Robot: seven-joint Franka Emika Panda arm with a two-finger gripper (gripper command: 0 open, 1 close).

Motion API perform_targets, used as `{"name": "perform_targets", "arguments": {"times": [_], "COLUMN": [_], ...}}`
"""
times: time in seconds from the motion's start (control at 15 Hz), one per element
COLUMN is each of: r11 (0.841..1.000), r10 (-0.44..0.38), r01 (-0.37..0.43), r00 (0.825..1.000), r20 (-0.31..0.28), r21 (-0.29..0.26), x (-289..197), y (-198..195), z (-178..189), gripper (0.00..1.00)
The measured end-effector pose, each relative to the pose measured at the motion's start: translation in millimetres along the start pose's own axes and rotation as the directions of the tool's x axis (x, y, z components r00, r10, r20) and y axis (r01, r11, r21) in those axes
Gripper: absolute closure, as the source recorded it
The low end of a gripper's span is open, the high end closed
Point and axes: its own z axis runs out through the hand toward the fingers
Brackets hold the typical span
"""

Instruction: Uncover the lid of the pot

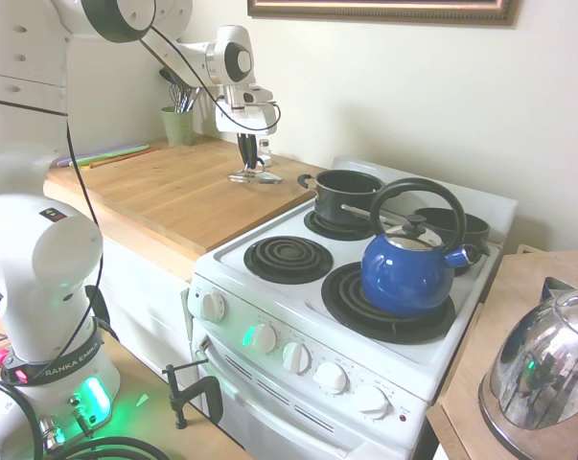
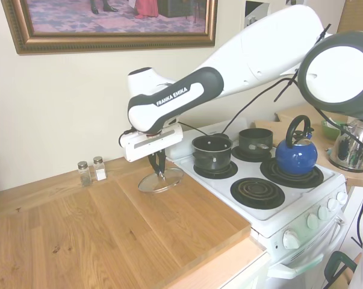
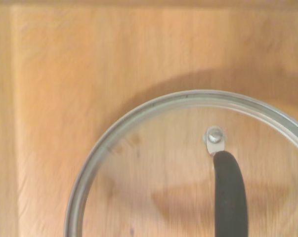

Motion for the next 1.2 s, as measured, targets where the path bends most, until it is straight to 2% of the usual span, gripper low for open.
{"name": "perform_targets", "arguments": {"times": [0.4,0.6,1.0,1.07,1.2], "r11": [1.000,1.000,0.998,0.998,0.997], "r10": [-0.007,-0.008,-0.018,-0.022,-0.033], "r01": [0.009,0.013,0.033,0.039,0.052], "r00": [0.993,0.984,0.967,0.965,0.961], "r20": [0.118,0.179,0.256,0.262,0.276], "r21": [-0.017,-0.026,-0.056,-0.058,-0.065], "x": [21,35,62,64,67], "y": [22,30,26,24,22], "z": [5,14,38,41,40], "gripper": [1.00,1.00,1.00,0.00,0.00]}}
